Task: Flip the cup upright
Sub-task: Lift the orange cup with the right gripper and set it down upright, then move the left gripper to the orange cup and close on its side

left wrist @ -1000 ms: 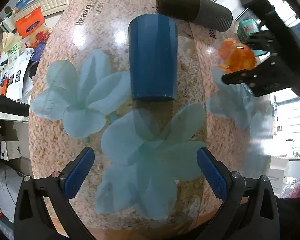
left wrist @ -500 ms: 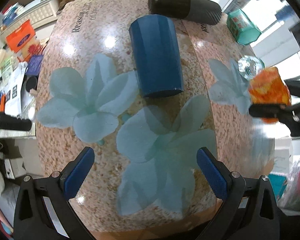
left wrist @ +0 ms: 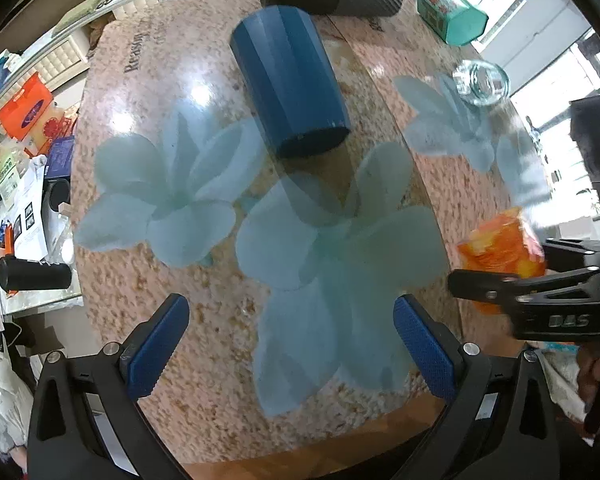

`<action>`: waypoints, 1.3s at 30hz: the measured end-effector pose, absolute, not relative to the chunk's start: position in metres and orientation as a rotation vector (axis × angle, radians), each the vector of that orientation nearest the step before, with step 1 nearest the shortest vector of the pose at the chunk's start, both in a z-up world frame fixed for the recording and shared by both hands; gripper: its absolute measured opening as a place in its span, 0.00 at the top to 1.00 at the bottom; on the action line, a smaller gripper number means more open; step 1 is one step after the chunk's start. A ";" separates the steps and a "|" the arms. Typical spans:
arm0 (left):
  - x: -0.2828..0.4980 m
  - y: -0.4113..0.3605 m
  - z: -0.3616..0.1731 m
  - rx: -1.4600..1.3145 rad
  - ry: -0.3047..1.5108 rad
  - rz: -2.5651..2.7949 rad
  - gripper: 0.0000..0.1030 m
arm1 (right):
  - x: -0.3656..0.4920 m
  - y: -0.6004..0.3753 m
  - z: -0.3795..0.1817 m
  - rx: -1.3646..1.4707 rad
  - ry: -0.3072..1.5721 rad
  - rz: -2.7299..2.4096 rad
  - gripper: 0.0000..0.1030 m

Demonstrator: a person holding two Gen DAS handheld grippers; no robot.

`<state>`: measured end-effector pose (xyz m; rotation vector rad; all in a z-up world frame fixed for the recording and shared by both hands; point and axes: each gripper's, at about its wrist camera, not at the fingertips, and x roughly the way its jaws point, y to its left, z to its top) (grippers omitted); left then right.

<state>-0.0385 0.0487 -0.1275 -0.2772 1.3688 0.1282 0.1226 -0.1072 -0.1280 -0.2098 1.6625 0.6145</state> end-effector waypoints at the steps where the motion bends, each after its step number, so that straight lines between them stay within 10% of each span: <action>1: -0.040 0.048 -0.129 -0.278 1.373 0.124 0.00 | 0.121 -0.108 -0.131 -0.211 1.673 0.599 0.35; 13: -0.043 0.054 -0.144 -0.318 1.415 0.133 0.00 | 0.125 -0.093 -0.146 -0.273 1.690 0.517 0.33; 22: -0.038 0.051 -0.148 -0.307 1.424 0.137 0.00 | 0.125 -0.091 -0.147 -0.256 1.681 0.519 0.05; 39: -0.032 -0.001 -0.088 -0.256 1.388 0.064 0.00 | 0.130 -0.166 -0.054 -0.021 1.459 0.540 0.00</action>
